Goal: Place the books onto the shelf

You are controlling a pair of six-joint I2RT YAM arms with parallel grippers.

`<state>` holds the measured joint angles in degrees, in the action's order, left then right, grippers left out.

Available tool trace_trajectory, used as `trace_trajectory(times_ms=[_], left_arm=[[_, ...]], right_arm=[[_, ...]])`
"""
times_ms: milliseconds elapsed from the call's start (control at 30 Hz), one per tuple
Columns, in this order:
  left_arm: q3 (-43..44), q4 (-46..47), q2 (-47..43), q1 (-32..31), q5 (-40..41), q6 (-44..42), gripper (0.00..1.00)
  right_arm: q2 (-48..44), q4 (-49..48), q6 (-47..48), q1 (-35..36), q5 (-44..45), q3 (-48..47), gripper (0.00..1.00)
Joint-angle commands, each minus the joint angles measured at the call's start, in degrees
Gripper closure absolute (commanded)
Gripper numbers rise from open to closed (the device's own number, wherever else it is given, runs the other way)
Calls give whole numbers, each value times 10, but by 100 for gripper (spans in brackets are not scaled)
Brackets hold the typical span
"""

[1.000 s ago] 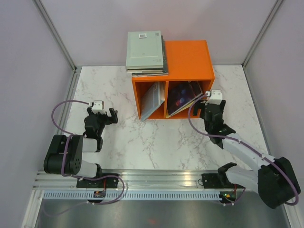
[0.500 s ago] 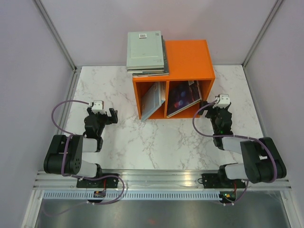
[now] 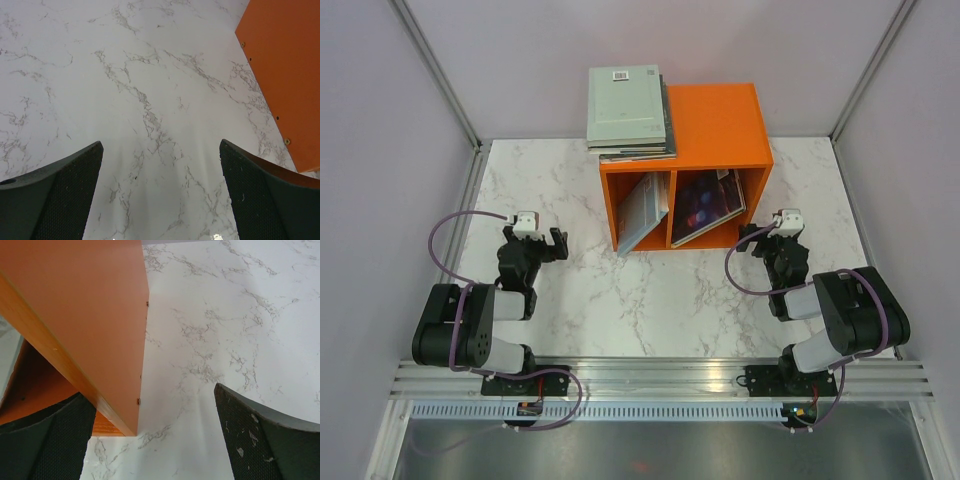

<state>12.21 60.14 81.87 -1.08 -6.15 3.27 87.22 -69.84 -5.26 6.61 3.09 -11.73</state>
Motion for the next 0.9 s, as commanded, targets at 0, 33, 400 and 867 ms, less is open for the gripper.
trace_trajectory(times_ms=[0, 33, 400, 867], left_arm=[[10, 38, 3, -1, 4, -32, 0], [10, 38, 2, -1, 3, -32, 0], [10, 38, 2, -1, 3, -32, 0], [10, 38, 2, -1, 3, -32, 0]], right_arm=[[5, 5, 23, -27, 68, -14, 2], [5, 6, 23, -27, 68, -14, 2], [6, 19, 37, -27, 32, -22, 2], [6, 18, 37, -27, 33, -22, 2]])
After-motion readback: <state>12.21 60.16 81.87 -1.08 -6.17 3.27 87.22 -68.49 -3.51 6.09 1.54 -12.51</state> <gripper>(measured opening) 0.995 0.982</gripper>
